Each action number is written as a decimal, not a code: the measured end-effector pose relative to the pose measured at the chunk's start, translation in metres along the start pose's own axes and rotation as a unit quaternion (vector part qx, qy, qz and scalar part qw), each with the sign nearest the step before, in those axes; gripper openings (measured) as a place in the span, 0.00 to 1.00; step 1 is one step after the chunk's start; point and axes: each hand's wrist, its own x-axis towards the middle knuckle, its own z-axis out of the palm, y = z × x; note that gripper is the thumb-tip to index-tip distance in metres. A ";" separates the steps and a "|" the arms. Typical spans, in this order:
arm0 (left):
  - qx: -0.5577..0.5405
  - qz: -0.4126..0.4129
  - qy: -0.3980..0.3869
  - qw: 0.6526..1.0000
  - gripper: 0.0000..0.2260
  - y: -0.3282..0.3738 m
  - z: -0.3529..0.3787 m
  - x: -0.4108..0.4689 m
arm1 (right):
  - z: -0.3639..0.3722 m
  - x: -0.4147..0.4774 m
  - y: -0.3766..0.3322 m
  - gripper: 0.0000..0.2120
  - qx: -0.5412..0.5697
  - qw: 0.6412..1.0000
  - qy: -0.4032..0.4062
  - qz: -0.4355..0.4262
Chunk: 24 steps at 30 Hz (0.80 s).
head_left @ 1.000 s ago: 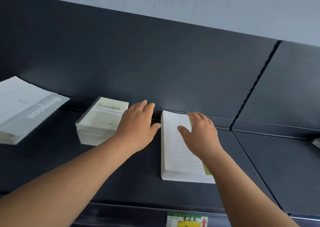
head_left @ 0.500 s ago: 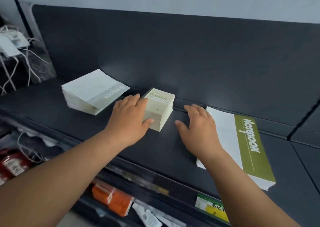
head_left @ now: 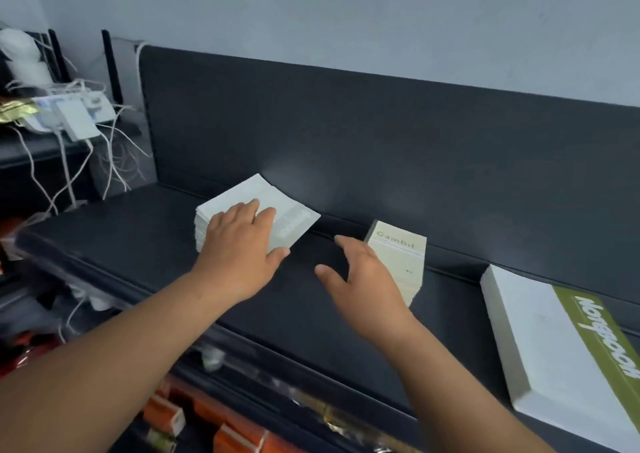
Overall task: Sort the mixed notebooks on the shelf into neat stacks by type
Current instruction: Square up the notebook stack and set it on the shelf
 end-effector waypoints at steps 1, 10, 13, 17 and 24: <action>0.005 0.001 -0.004 1.000 0.29 -0.016 0.002 0.008 | 0.012 0.009 -0.006 0.30 0.024 0.999 -0.007 0.021; 0.007 0.048 -0.076 0.996 0.34 -0.122 0.024 0.071 | 0.094 0.090 -0.034 0.34 0.169 0.954 0.011 0.249; 0.002 0.067 -0.105 0.992 0.38 -0.139 0.030 0.083 | 0.104 0.105 -0.039 0.32 0.180 0.937 0.016 0.298; -0.023 0.069 -0.138 0.988 0.43 -0.150 0.040 0.094 | 0.110 0.120 -0.041 0.28 0.182 0.926 0.023 0.330; -0.039 0.080 -0.154 0.984 0.46 -0.162 0.052 0.103 | 0.127 0.144 -0.038 0.19 0.180 0.930 0.012 0.321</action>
